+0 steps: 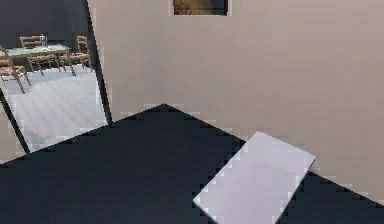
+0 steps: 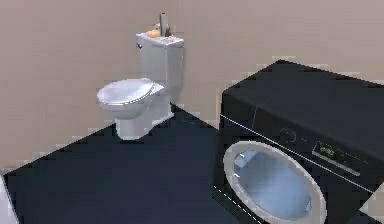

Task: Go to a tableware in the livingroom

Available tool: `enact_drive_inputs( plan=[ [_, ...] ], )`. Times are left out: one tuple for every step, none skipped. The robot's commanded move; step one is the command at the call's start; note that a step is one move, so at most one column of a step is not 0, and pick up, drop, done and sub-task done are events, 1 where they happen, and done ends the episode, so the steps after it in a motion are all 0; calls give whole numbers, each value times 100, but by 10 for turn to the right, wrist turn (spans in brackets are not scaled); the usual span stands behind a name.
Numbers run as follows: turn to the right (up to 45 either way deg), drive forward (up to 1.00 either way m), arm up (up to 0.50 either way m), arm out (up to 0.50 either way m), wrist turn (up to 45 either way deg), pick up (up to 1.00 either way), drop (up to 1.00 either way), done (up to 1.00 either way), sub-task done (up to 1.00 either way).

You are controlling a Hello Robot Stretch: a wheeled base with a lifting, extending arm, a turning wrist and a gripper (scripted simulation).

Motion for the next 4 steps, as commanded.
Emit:
enact_drive_inputs(
  plan=[
    [-300,0,0,0,0,0,0,0,0],
    [0,100,0,0,0,0,0,0,0],
    [0,100,0,0,0,0,0,0,0],
    [-30,0,0,0,0,0,0,0,0]
  ],
)
